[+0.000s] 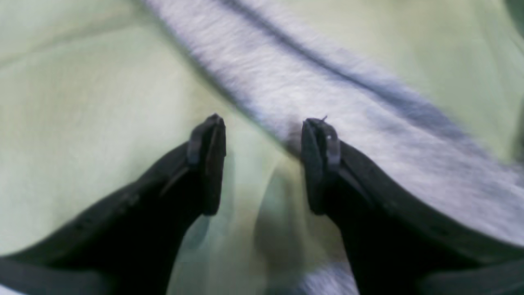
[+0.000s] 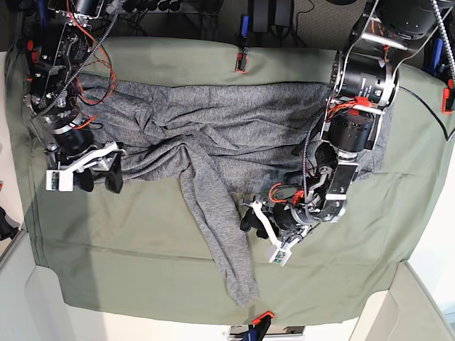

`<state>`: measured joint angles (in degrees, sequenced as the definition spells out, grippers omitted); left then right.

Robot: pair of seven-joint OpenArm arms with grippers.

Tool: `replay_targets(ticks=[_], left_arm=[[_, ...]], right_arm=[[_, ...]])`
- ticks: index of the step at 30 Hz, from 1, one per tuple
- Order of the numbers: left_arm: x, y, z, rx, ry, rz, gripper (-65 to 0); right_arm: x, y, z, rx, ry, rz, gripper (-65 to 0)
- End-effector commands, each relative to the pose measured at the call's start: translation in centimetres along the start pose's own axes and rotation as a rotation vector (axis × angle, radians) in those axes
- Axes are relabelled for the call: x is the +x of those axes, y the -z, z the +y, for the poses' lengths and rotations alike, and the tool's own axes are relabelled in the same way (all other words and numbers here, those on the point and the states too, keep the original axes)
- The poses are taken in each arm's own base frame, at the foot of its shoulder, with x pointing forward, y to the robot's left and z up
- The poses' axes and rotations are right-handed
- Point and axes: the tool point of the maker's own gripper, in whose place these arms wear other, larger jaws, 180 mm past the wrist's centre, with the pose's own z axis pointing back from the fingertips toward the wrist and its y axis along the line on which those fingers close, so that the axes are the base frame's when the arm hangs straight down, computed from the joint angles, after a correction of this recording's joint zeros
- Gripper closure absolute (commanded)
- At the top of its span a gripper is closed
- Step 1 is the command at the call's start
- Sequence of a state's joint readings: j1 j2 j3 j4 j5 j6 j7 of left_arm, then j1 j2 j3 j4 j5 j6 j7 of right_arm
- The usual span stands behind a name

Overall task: Fold the T-shirt properly
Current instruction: 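Move the left gripper to the trailing sleeve and grasp it, then lay the sleeve over the folded band with the left gripper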

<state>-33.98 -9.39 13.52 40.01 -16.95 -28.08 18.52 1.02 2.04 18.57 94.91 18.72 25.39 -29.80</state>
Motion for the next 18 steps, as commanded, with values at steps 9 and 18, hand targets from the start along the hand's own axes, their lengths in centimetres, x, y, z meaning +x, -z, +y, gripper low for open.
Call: replay_targets(ticks=[9, 18], left_arm=[[2.7, 1.5, -2.8, -0.076, -0.071, -0.062, -33.1], [3.7, 2.3, -5.7, -0.137, -0.095, -0.081, -33.0]], right_arm=[[2.1, -0.9, -1.3, 0.001, 0.005, -0.062, -38.0], [1.9, -0.9, -1.2, 0.003, 0.011, -0.058, -38.0]])
